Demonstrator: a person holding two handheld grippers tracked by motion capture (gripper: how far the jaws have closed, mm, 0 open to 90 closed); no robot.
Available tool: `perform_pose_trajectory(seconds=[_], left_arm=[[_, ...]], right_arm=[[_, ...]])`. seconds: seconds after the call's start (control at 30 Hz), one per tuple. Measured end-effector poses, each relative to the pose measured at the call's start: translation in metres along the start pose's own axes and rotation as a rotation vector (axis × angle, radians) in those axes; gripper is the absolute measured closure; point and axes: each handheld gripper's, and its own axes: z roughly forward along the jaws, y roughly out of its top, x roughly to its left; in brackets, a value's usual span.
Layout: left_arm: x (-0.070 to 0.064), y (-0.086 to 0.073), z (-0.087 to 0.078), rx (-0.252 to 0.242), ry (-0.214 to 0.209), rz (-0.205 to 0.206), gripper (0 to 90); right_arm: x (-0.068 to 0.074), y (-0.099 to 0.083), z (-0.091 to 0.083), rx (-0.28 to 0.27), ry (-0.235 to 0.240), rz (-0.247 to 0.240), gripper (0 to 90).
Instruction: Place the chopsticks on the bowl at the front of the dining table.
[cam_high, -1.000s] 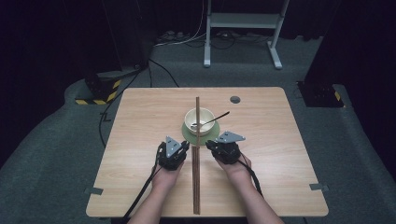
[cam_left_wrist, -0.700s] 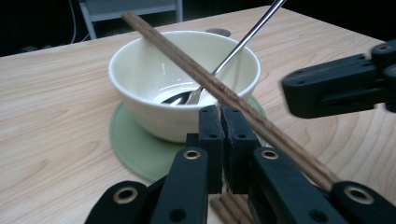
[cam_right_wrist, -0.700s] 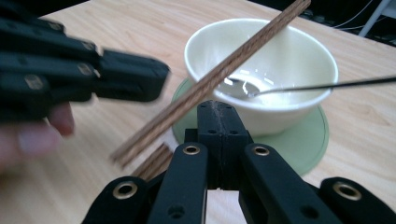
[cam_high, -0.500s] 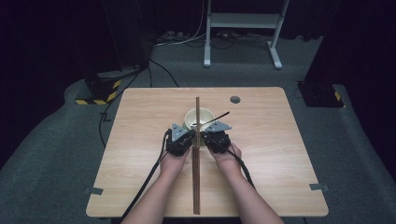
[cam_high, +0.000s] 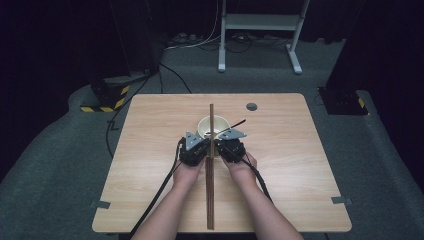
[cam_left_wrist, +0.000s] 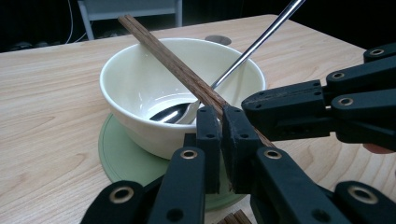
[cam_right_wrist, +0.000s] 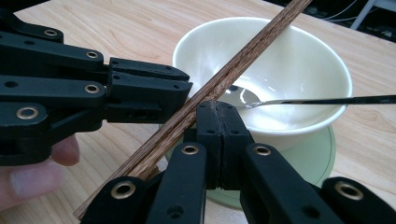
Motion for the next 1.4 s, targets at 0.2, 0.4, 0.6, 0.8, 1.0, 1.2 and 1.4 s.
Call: perform_pose_trajectory(seconds=[0.2, 0.4, 0.6, 0.8, 1.0, 1.2, 1.4], left_arm=[[0.001, 0.0, 0.001, -0.004, 0.002, -0.011, 85.1], [0.003, -0.001, 0.001, -0.002, 0.008, -0.002, 85.2], [0.004, -0.001, 0.001, 0.001, 0.012, 0.001, 85.2], [0.005, -0.001, -0.001, 0.002, 0.021, 0.001, 84.0], [0.012, -0.006, -0.016, -0.043, 0.043, -0.051, 80.6], [0.021, -0.019, -0.039, -0.022, 0.07, -0.03, 74.2], [0.029, -0.033, -0.057, 0.008, 0.081, -0.018, 58.5]], right_arm=[[0.0, 0.0, 0.001, -0.004, 0.006, -0.001, 89.3], [0.001, -0.001, 0.003, -0.003, 0.01, 0.001, 89.3], [0.002, -0.002, 0.003, -0.001, 0.008, 0.004, 89.2], [0.001, -0.001, 0.002, -0.012, 0.003, 0.005, 87.0], [0.0, 0.0, -0.007, -0.031, 0.0, 0.014, 78.5], [-0.004, -0.007, -0.024, -0.027, -0.021, 0.02, 64.7], [-0.013, -0.025, -0.04, -0.03, -0.043, 0.038, 49.5]])
